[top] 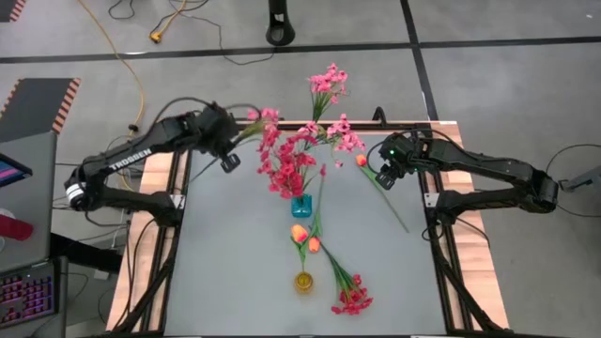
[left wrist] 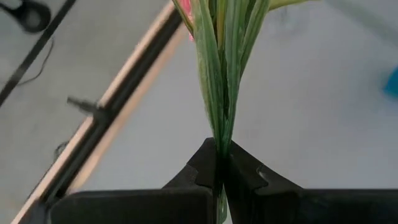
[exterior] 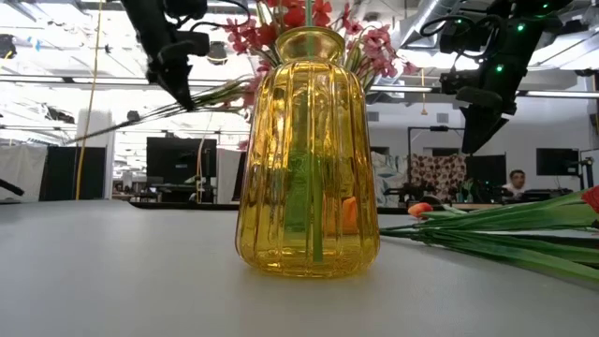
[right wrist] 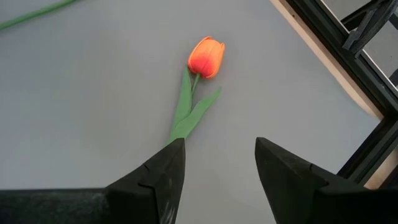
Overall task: Sort flowers into vase by color
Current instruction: Put the pink flowers into the transparent vase
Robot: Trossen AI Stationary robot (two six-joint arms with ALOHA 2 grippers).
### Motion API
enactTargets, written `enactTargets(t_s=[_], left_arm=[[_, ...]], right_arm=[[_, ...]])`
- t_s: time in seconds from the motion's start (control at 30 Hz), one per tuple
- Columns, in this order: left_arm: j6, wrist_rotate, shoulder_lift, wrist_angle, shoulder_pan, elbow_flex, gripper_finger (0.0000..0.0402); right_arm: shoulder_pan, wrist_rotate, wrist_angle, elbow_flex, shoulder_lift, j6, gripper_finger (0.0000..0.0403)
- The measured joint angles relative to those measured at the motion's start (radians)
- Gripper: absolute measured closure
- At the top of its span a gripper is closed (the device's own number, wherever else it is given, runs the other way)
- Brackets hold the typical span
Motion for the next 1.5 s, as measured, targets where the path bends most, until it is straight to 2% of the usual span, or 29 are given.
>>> enactTargets(t_s=[0.17,0.3,0.6,0.9,1.03,1.23,1.5], left_arm=[[0.025,0.136,0.000,0.168,0.122,0.000,0.0401],[-0.003,0.225,0.008,0.324,0.170,0.000,0.0401],[-0.094,0.430,0.110,0.848,0.160,-0.079,0.0401],[-0.210,0.491,0.295,1.351,0.130,-0.084,0.0401],[-0.245,0.526,0.373,1.520,0.110,-0.084,0.0401],[-0.249,0.550,0.427,1.646,0.086,-0.084,0.0401],[-0.170,0.546,0.430,1.639,0.044,-0.084,0.0401]], right_arm=[[0.000,0.000,0.000,0.000,0.000,0.000,0.0182],[0.000,0.000,0.000,0.000,0.000,0.000,0.0182],[0.000,0.000,0.000,0.000,0.000,0.000,0.0182],[0.000,0.000,0.000,0.000,0.000,0.000,0.0182],[0.000,0.000,0.000,0.000,0.000,0.000,0.0182],[0.000,0.000,0.000,0.000,0.000,0.000,0.0182],[0.000,0.000,0.009,0.000,0.000,0.000,0.0182]])
